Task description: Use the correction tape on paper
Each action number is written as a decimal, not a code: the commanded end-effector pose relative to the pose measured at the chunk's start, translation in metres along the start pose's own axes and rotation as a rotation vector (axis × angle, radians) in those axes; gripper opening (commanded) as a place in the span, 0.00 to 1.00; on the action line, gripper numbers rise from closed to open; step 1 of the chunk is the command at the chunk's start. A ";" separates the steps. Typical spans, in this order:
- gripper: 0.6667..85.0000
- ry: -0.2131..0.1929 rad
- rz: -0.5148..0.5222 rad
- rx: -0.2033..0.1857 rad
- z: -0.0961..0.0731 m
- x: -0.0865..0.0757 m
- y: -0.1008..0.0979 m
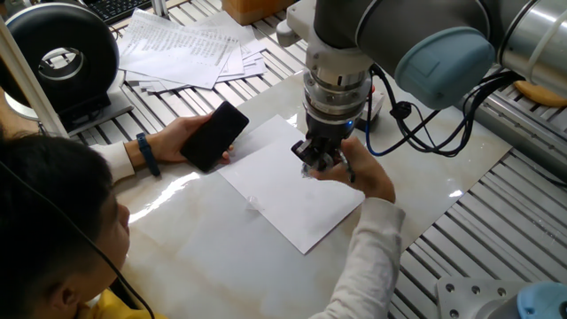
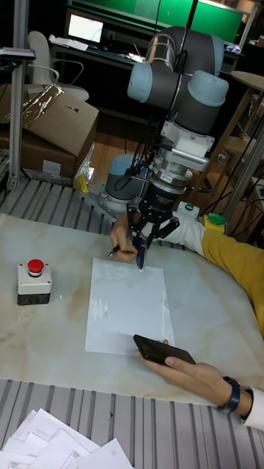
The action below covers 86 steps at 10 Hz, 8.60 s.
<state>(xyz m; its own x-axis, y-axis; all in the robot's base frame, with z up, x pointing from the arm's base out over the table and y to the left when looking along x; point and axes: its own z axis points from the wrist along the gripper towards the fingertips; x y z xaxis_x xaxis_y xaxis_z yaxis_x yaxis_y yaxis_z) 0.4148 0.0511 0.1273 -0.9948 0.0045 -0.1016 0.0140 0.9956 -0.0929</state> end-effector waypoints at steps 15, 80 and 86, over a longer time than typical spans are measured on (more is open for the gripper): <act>0.00 -0.060 -0.112 0.045 0.008 -0.051 -0.019; 0.00 0.062 0.010 -0.056 0.082 -0.098 -0.039; 0.00 0.074 -0.024 -0.046 0.082 -0.092 -0.043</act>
<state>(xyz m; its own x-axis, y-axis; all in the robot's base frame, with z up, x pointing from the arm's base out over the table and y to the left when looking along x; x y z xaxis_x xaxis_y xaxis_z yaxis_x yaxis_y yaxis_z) 0.5165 -0.0003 0.0586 -0.9995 -0.0077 -0.0322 -0.0059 0.9985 -0.0553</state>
